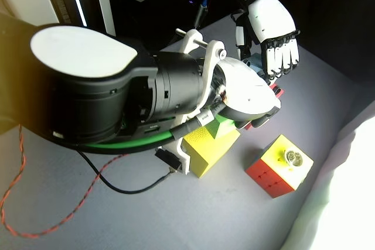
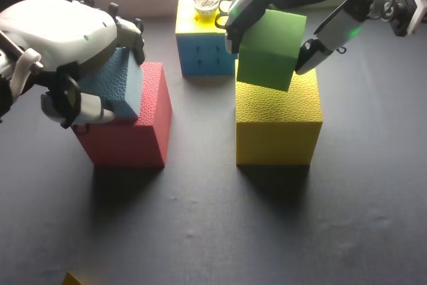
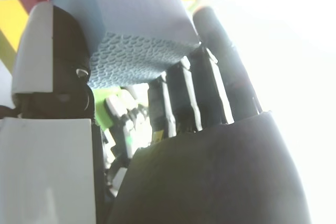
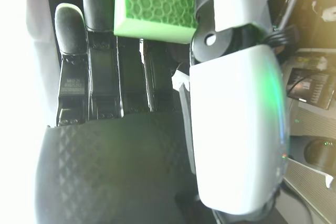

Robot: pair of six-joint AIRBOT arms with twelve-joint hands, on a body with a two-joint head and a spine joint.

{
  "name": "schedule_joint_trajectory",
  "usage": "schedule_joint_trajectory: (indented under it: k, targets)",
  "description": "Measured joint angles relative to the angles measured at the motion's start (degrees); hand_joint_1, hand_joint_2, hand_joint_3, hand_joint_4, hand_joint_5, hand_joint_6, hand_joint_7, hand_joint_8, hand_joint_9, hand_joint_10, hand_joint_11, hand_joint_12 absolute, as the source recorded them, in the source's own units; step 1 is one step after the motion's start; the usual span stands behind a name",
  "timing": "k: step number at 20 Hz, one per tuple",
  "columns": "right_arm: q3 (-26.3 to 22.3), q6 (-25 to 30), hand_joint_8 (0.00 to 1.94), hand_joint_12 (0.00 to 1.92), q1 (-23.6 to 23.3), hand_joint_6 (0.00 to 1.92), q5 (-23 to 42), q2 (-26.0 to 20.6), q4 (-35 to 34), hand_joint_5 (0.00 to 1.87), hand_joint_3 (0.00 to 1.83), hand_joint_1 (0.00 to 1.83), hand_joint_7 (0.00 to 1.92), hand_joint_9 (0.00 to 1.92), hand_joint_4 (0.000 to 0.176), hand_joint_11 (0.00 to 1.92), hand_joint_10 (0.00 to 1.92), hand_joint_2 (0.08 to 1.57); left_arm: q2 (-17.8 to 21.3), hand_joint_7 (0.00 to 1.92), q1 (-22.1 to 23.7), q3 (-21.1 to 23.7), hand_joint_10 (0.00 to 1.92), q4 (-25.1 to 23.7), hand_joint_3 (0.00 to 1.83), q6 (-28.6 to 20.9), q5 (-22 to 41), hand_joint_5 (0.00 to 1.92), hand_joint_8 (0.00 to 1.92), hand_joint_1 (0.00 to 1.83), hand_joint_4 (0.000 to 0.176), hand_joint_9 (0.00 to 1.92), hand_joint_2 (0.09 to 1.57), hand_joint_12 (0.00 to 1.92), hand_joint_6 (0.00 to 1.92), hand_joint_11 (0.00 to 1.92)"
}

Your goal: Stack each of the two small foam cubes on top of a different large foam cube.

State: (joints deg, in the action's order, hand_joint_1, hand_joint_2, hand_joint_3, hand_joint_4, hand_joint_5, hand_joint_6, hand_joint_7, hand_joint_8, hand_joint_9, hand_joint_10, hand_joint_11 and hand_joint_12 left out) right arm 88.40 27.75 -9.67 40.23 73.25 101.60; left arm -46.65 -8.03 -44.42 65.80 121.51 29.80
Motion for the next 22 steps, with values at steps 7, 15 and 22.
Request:
schedule_joint_trajectory:
  k: [7,15,22]
  targets:
    - [0.55,0.33,1.28,1.7,1.4,0.99,0.24,0.57,1.11,0.89,0.0,1.21,0.91,0.69,0.0,0.26,1.19,1.16,-0.52,0.8,0.0,-1.53,1.46,-0.9,0.0,-0.52,-0.59,0.84,1.51,1.21,0.0,0.6,1.21,1.71,1.01,0.33]
    - [0.92,0.87,1.23,1.68,2.6,0.97,-0.46,0.55,-0.33,0.91,0.0,1.21,0.93,0.74,0.0,0.26,1.13,1.15,-0.76,0.78,-0.07,-1.51,1.5,-0.72,0.0,-0.31,-0.42,0.84,1.55,1.21,0.0,0.58,1.22,1.73,1.02,0.32]
    - [1.16,0.96,1.28,1.72,3.43,1.01,-0.92,0.44,-1.73,0.89,0.0,1.21,0.9,0.7,0.0,0.24,1.18,1.16,-1.01,0.77,-0.07,-1.51,1.53,-0.44,0.0,0.13,-0.2,0.84,1.56,1.22,0.0,0.57,1.22,1.75,1.01,0.31]
